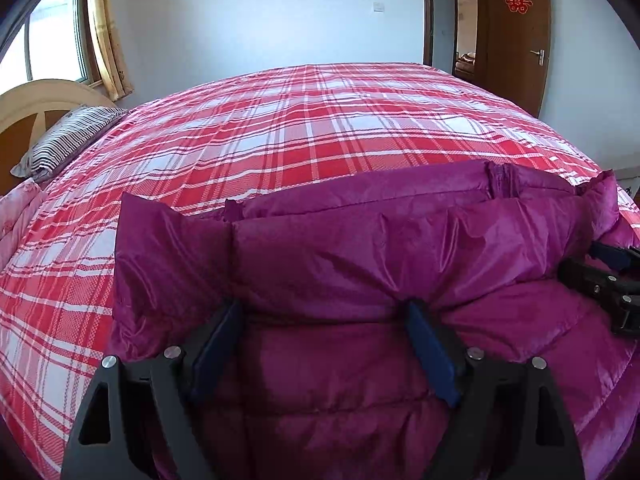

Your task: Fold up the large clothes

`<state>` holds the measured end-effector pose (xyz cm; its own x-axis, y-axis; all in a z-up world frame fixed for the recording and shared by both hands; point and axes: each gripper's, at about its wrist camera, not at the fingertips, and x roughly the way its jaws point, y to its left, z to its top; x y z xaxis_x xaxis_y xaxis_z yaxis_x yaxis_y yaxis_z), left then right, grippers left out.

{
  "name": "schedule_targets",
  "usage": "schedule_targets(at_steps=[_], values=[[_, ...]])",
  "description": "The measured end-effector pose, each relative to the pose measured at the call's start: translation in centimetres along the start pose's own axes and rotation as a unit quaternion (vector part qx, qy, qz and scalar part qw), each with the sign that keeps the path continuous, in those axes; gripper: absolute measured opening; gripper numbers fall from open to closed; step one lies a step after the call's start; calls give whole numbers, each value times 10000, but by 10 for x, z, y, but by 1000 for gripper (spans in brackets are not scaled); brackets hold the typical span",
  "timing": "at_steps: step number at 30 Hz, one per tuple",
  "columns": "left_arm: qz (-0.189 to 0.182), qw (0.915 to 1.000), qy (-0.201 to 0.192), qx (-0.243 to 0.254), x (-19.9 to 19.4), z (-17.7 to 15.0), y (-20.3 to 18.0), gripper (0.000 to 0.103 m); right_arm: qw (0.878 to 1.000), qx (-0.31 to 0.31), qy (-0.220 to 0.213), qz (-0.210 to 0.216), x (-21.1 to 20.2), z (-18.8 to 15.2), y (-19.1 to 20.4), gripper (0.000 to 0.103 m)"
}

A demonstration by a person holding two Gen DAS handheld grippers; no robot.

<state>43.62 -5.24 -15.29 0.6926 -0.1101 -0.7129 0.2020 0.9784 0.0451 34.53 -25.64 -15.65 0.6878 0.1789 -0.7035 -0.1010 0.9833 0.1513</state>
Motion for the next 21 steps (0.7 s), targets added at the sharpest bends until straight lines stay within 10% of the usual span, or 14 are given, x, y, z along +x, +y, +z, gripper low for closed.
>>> schedule_targets(at_steps=[12,21], values=[[68,9999,72,44,6,6,-4,85,9998,13,175,-73,9,-1,0,80],[372,9976,-571,-117,-24,33,15,85,9997,-43,186,-173,14,-3,2,82]])
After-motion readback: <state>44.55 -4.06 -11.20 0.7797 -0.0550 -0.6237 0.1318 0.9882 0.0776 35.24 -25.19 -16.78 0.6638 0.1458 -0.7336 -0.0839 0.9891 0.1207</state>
